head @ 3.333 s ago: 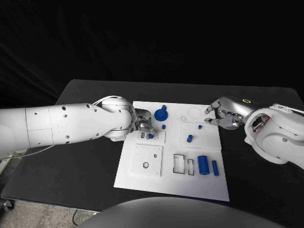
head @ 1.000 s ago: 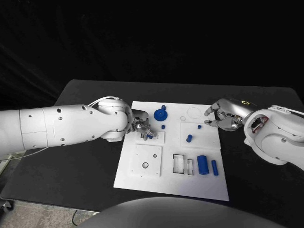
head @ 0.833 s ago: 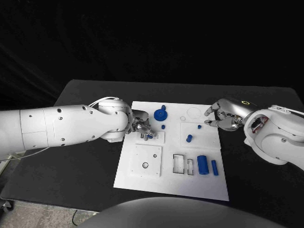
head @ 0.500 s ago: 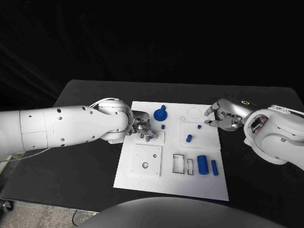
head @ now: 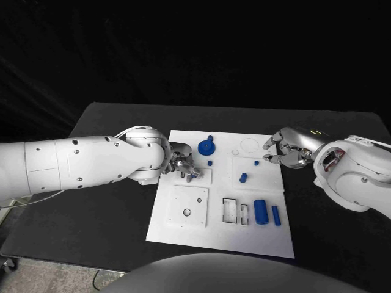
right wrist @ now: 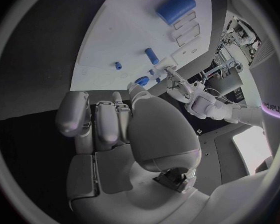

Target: Assemble the parts on the task board

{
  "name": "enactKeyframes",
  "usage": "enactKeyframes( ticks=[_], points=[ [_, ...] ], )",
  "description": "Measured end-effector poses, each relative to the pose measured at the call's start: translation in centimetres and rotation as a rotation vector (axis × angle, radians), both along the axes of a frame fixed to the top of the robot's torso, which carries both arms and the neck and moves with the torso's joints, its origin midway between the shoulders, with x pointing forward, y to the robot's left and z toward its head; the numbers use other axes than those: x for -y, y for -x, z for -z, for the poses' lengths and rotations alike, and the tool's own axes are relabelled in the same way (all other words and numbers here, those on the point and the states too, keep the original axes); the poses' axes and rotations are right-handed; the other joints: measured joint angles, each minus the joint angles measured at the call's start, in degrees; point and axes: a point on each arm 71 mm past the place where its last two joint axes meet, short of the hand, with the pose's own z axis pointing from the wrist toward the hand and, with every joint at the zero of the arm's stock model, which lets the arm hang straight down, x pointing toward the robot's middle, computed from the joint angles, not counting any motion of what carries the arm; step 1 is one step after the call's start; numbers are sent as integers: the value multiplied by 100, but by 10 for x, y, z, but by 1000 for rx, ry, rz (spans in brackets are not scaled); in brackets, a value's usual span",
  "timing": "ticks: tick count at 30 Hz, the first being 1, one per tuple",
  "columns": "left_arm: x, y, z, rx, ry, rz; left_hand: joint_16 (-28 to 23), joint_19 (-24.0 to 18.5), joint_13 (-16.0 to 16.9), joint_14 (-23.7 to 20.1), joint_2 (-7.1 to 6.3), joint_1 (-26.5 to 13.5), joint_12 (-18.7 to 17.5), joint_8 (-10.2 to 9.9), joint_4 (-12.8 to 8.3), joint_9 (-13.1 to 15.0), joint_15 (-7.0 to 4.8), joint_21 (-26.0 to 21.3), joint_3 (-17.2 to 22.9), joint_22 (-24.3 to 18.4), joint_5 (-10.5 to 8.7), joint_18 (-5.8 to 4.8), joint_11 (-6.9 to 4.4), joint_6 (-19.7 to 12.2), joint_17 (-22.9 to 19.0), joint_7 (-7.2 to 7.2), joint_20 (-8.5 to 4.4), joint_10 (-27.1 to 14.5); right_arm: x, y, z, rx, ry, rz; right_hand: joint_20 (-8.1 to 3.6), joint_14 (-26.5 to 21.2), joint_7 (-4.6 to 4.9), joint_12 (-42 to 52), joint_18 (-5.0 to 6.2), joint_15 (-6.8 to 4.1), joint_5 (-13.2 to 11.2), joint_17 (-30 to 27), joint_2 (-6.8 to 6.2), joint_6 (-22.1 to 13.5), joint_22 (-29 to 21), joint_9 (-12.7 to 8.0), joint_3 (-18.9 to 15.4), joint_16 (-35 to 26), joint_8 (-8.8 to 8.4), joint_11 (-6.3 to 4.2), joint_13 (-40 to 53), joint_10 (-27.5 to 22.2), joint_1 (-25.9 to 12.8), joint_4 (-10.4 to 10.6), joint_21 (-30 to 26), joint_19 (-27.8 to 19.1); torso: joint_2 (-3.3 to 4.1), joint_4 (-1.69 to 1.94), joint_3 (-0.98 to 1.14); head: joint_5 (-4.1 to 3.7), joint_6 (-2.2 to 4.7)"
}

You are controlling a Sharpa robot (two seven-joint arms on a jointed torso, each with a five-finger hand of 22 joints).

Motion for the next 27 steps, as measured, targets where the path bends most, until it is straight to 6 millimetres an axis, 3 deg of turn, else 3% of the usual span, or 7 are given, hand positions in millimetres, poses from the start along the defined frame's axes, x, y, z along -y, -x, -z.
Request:
enactKeyframes(
  ticks=[5, 10, 24, 27],
  points=[
    [-1, -1, 0, 3, -5, 0, 0, 20, 0, 0, 18, -18, 0, 29, 29, 92, 0, 0, 53, 0, 277, 0, 0, 0, 0, 0, -20, 0, 0, 0, 0, -2, 1, 1, 0, 0, 0, 6, 0, 0, 0, 0, 9, 0, 0, 0, 2, -1, 0, -2, 0, 2, 9, -2, 0, 0, 0, 0, 0, -4, 0],
    [-1, -1, 0, 5, -7, 1, 0, 20, 0, 0, 53, -9, 0, 29, 17, 112, 0, 0, 65, 0, 327, 0, 0, -16, 0, -15, -20, 0, 1, 0, 0, -4, 0, 2, 0, 0, 0, 11, 0, 0, 0, -10, 15, 0, 0, 0, 25, -22, 0, -3, 0, 3, 15, -25, 0, 0, 1, 0, 0, -4, 0],
    [-3, -1, 1, -3, -22, 9, -27, 20, 4, 0, 82, 21, 0, 30, -69, 152, 0, 0, 150, 0, 355, 0, 0, -44, 0, 0, -20, 0, 2, 0, 1, -9, 1, 5, 0, 0, 0, -5, 0, 0, 0, -10, 15, 0, 4, 0, 25, -22, 0, -3, 0, 3, 15, -25, 0, 0, 2, 1, 2, -11, 0],
    [-3, -1, 1, -5, -26, 13, -27, 20, 4, 0, 82, 21, 0, 30, -43, 174, 0, -19, 144, 0, 63, 1, 0, -44, 0, 0, -20, 0, 2, 0, 1, -10, 1, 5, 0, 0, 0, -6, 0, 0, 0, -10, 15, 0, 4, 0, 24, -22, 0, -3, 0, 3, 15, -24, 0, 0, 2, 2, 2, -11, 0]
  ],
)
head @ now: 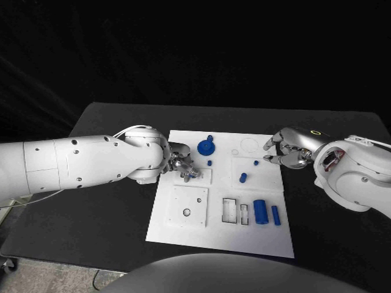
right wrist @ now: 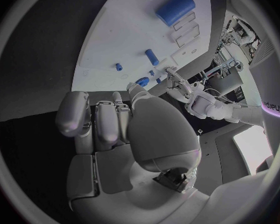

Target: Assemble the parts on the task board

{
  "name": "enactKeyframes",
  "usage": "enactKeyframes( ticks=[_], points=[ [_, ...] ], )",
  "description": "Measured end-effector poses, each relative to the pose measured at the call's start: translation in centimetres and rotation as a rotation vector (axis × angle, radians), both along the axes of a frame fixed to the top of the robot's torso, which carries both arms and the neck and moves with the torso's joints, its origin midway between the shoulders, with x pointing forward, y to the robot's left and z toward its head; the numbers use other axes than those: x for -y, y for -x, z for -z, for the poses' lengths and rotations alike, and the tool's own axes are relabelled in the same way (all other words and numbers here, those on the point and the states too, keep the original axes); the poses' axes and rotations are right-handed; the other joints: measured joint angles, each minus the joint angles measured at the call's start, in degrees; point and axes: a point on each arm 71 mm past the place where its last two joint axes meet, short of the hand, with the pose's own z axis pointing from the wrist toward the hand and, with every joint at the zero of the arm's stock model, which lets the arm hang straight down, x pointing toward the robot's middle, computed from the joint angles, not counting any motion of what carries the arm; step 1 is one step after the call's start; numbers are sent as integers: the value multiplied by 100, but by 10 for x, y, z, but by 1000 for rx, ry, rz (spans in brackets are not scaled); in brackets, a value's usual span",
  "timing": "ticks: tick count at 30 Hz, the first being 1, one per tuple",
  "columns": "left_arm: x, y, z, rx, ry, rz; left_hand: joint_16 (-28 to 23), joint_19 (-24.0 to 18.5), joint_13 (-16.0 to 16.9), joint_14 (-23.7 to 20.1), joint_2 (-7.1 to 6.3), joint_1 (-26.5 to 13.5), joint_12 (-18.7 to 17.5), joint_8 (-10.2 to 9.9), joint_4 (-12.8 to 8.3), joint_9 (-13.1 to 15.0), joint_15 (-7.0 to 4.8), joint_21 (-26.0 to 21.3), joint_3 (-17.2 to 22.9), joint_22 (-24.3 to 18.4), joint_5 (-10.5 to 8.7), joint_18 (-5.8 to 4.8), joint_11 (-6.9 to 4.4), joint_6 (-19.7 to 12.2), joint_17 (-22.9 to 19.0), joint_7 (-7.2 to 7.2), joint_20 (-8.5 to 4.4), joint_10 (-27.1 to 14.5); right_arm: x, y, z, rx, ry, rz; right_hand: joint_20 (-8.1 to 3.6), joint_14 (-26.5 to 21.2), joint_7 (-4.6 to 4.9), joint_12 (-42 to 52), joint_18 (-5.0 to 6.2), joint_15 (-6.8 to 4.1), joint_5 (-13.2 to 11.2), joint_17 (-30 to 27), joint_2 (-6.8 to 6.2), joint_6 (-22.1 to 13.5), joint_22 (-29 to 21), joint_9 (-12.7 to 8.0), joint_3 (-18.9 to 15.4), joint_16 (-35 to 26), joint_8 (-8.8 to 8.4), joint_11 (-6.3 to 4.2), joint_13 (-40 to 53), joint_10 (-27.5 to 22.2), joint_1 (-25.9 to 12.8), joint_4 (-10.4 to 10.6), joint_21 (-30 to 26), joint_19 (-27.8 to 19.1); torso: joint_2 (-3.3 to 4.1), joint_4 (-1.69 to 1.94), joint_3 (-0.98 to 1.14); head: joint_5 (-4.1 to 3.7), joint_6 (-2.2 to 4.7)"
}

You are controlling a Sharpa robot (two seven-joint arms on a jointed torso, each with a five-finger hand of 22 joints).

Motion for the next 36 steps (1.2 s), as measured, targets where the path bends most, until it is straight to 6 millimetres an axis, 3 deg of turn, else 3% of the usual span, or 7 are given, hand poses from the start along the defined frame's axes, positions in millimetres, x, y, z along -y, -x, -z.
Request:
enactKeyframes(
  ticks=[5, 13, 19, 24, 28, 33, 36],
  points=[
    [0, 0, 0, -3, -4, 4, -23, 0, 0, 0, -1, -60, 0, 0, 47, 15, 0, -5, -35, 0, -254, -1, 0, 0, 0, 0, 0, 0, 0, 0, 0, -2, 0, 0, 0, 0, 0, 0, 0, 0, 0, 0, 0, 0, 0, 0, 0, 0, 0, 0, 0, 0, 0, 0, 0, 0, 0, -1, -1, 0, 0],
    [0, -1, 0, -4, -6, 6, -22, 0, -1, 0, 0, -61, 0, 0, 47, 26, 0, -26, -35, 4, -204, -1, 0, 1, 0, 0, 0, 0, 0, 0, 2, -7, 0, 2, 0, 0, 0, 6, 0, 0, 0, -5, 0, 0, -1, -5, 0, 0, 0, 0, 0, 0, 0, 0, -9, 0, 0, -1, -1, 13, 0],
    [1, -1, 0, -3, -7, 6, -56, 0, -1, 0, -33, -247, 0, 3, 292, 40, 0, -50, -249, 4, -969, -1, 0, 1, 0, 1, 0, 0, 0, 1, 3, -11, 1, 3, 0, 0, 0, 16, 0, 0, 0, -9, 0, 0, -1, -8, 0, 0, 0, 0, 0, 0, 0, 0, -21, 0, 0, -2, -2, 12, 0],
    [2, -2, 0, -2, -7, 7, -56, 0, -2, 0, -39, -371, -21, -8, 478, 41, 0, -78, -429, 4, -1171, 0, 0, 2, 0, 1, 0, 0, 1, 1, 3, -13, 2, 4, 0, 0, 0, 17, 0, 0, 0, -9, 0, 0, -2, -7, 0, 0, 0, 0, 0, 0, 0, 0, -21, 0, 0, -2, -2, 4, 0],
    [2, -2, 0, -1, -6, 6, -56, 0, -2, 0, -47, -439, -21, -36, 622, 34, 0, -78, -547, 4, -1257, -1, 0, 2, 0, 1, 0, 0, 1, 1, 3, -14, 2, 6, 0, 0, 0, 17, 0, 0, 0, -11, 0, 0, -2, -7, 0, 0, 0, 0, 0, 0, 0, 0, -21, 0, 0, -1, -2, 2, 0],
    [2, -2, 0, 0, -5, 5, -56, 0, -2, 0, -46, -438, -21, -42, 648, 34, 0, -78, -573, 3, -1258, -1, 0, 2, 0, 1, 0, 0, 1, 1, 4, -17, 2, 6, 0, 0, 0, -3, 0, 0, 0, -18, 0, 0, -2, -7, 0, 0, 0, 0, 0, 0, 0, 0, -21, 0, -1, -1, -2, 2, 0],
    [2, -2, 0, 0, -5, 4, -84, 0, -2, 0, -24, -346, -21, -48, 588, 34, 0, -94, -535, 3, -1040, 0, 0, 2, 0, 1, 0, 0, 1, 1, 4, -19, 3, 7, 0, 0, 0, -7, 0, 0, 0, -18, 0, 0, -2, -7, -1, 0, 0, 0, 0, 0, 0, 0, -21, 0, -1, -1, -3, 2, 0]
  ],
)
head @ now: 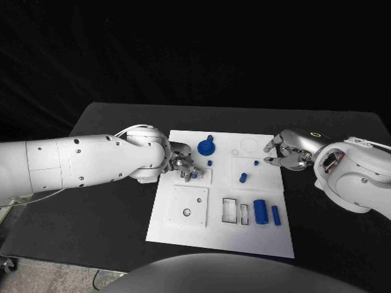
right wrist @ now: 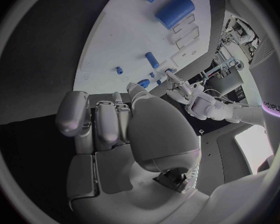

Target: Assemble the parts on the task board

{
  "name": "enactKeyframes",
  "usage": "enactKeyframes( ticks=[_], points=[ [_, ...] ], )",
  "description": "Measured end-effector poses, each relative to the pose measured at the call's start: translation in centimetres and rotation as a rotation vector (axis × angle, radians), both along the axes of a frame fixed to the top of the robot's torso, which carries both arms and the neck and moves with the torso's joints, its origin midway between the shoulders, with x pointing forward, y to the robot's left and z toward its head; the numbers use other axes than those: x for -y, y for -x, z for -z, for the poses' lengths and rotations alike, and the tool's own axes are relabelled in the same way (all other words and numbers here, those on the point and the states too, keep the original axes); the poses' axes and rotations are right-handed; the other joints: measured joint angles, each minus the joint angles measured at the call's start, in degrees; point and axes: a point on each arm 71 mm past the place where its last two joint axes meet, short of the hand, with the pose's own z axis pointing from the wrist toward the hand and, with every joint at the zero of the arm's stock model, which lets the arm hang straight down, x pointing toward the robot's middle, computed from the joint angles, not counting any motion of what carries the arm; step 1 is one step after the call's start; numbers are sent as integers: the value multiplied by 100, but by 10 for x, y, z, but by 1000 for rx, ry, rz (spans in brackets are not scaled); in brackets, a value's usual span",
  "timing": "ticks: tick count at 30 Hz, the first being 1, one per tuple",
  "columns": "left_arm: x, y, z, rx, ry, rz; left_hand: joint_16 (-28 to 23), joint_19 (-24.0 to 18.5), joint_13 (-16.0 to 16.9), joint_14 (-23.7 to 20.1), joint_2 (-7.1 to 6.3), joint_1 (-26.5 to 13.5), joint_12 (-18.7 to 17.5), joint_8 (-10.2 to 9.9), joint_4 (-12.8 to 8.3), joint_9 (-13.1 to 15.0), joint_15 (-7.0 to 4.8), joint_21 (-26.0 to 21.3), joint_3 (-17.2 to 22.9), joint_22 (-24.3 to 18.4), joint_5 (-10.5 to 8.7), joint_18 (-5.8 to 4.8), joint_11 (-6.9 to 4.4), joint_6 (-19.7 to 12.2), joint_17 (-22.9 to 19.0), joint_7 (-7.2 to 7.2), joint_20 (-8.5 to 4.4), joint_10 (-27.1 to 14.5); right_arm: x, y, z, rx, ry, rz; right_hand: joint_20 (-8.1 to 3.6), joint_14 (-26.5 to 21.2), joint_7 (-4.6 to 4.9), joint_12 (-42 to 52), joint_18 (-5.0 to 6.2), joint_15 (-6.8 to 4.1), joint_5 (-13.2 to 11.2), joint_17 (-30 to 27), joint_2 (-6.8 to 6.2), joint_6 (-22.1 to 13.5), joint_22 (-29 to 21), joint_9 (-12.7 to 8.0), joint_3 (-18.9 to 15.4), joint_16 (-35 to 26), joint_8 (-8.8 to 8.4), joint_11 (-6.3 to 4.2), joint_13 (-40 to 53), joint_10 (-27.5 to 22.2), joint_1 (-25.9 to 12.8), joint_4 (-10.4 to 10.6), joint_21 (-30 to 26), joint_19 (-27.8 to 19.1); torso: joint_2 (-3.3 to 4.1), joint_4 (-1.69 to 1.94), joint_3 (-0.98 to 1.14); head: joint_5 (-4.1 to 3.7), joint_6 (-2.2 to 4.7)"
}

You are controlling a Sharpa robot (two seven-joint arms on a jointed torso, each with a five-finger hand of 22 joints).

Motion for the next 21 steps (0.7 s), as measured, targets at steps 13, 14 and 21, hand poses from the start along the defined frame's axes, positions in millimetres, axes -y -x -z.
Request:
enactKeyframes(
  ticks=[13, 14, 21],
  points=[
    [0, 1, -1, 10, 13, -7, -28, 0, -1, 0, -109, 845, -28, -93, -880, 0, 0, -50, 520, -1, 1033, 0, 0, -104, 4, 22, 0, 0, 1, 0, 3, -12, 2, 5, 0, 0, 0, 0, 0, 0, 0, 0, 0, 0, -1, 0, 32, 0, 0, 0, 31, 0, 0, 0, -22, 0, 1, -1, -1, 20, 0],
    [1, 1, -1, 11, 15, -8, -28, 0, -1, 0, -117, 858, -28, -104, -919, 1, 0, -50, 560, -1, 1056, 0, 0, -103, 5, 23, 0, 0, 1, 0, 3, -13, 2, 5, 0, 0, 0, 0, 0, 0, 0, 0, 0, 0, -1, 0, 32, 0, 0, 0, 32, 0, 0, -1, -22, 0, 1, 0, -1, 20, 0],
    [1, 1, -2, 19, 28, -20, -28, 0, -1, 0, -128, 920, -55, -140, -1090, 14, 0, -50, 731, -1, 1241, 0, 0, -121, 4, 44, 0, 0, 1, 0, 4, -16, 2, 5, 0, 0, 0, 1, 0, 0, 0, 1, 0, 0, -1, 1, 32, 0, 0, 0, 32, 0, 0, 0, -22, 0, 1, -1, -1, 18, 0]
  ],
)
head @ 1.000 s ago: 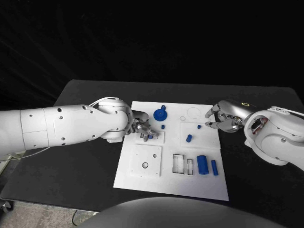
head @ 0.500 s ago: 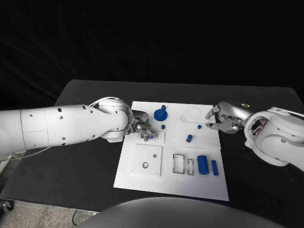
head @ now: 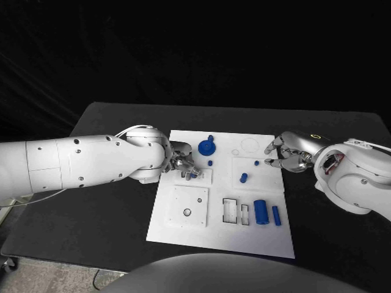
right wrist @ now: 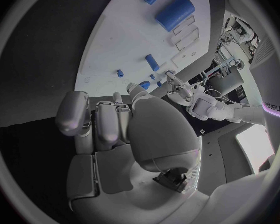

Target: Assemble the parts on the task board

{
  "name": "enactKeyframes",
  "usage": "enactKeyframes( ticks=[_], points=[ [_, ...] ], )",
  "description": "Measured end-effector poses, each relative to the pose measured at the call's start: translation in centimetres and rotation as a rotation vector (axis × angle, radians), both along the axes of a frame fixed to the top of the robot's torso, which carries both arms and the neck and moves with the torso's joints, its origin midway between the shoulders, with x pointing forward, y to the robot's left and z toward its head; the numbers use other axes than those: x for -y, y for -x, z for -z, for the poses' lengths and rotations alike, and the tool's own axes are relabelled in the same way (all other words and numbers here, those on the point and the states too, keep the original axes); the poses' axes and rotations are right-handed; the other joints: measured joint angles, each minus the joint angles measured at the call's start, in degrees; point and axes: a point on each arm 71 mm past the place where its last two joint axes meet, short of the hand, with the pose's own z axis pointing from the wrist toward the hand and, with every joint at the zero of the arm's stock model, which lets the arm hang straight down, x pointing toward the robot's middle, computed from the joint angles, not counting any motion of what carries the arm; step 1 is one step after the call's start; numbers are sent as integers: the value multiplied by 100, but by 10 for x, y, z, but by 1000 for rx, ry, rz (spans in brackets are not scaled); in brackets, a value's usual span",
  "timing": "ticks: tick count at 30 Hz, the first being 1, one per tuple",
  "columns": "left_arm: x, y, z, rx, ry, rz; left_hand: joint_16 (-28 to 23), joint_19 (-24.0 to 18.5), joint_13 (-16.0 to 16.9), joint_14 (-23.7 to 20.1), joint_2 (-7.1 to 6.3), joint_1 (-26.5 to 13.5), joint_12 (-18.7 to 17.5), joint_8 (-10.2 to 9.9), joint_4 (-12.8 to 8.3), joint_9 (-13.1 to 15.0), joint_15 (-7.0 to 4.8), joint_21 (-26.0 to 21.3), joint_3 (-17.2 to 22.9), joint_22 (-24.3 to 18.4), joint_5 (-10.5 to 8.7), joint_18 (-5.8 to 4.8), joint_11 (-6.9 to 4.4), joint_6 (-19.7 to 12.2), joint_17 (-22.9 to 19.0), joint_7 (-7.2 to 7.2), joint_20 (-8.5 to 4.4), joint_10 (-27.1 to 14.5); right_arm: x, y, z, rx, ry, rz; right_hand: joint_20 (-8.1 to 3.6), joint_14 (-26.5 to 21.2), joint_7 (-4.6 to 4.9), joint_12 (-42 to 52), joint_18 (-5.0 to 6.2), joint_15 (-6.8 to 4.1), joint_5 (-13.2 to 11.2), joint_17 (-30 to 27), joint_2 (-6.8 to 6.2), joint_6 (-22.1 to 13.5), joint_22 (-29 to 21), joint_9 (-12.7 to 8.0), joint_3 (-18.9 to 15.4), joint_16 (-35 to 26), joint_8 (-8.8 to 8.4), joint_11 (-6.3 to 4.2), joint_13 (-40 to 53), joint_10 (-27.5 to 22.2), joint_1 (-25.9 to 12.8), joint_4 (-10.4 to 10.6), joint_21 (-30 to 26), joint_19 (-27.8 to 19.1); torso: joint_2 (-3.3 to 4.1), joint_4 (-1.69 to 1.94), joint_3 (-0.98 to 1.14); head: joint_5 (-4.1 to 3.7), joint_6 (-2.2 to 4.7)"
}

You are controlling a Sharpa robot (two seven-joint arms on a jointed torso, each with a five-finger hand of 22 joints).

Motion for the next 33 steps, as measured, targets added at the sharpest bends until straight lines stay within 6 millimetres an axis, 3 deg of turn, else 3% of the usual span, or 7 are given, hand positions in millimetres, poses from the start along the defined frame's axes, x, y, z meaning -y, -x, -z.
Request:
enactKeyframes(
  ticks=[7, 12, 20, 33],
  points=[
    [-1, 2, -1, 2, 17, -11, 0, 0, 0, 0, -1, -1, 0, 3, -63, 15, 0, 0, 161, 0, 212, 0, 1, 14, 0, -12, 0, -1, 1, 0, 0, -2, 1, 2, 0, 0, 0, 13, 0, 0, 0, -2, 0, 0, 0, 0, 0, -1, 0, 0, 0, 0, 0, 0, 0, 0, 0, 0, 0, -18, 0],
    [0, 3, -9, 6, 31, -7, 0, 16, 0, 0, -10, -11, 0, 2, -106, 31, 0, 0, 236, 0, 262, 0, 1, 52, -1, -34, -16, 0, 1, -1, 1, -2, 1, 2, 0, 0, 0, -7, 0, 0, 0, -18, 0, 0, -1, -6, 0, -34, 0, 0, 0, 0, 0, 0, 0, 0, -3, 0, 3, -34, 0],
    [3, -7, -25, 16, 23, 10, 0, 21, -1, -21, -55, 20, 0, 2, -112, 44, -20, 0, 291, -1, 215, 0, -20, 53, -1, -33, -21, -21, 1, -1, 1, -4, 1, 3, 0, 0, 0, -12, 0, 0, 0, -18, 0, 0, 2, -5, 0, -34, 0, 0, 1, 0, 0, 0, 0, 0, -4, 0, 3, -49, 0],
    [7, -20, -20, -42, -42, 38, 0, 21, -1, -21, -77, -3, 0, 2, -122, 9, -20, 0, 366, -1, 110, 0, -20, 61, -2, -23, -21, -21, 1, 0, 1, -6, 1, 3, 0, 0, 0, -10, 0, 0, 0, -18, 0, 0, 4, -5, -1, -34, 0, 2, 1, -2, 0, 0, 0, 0, 1, 0, 2, -40, 0]
  ],
)
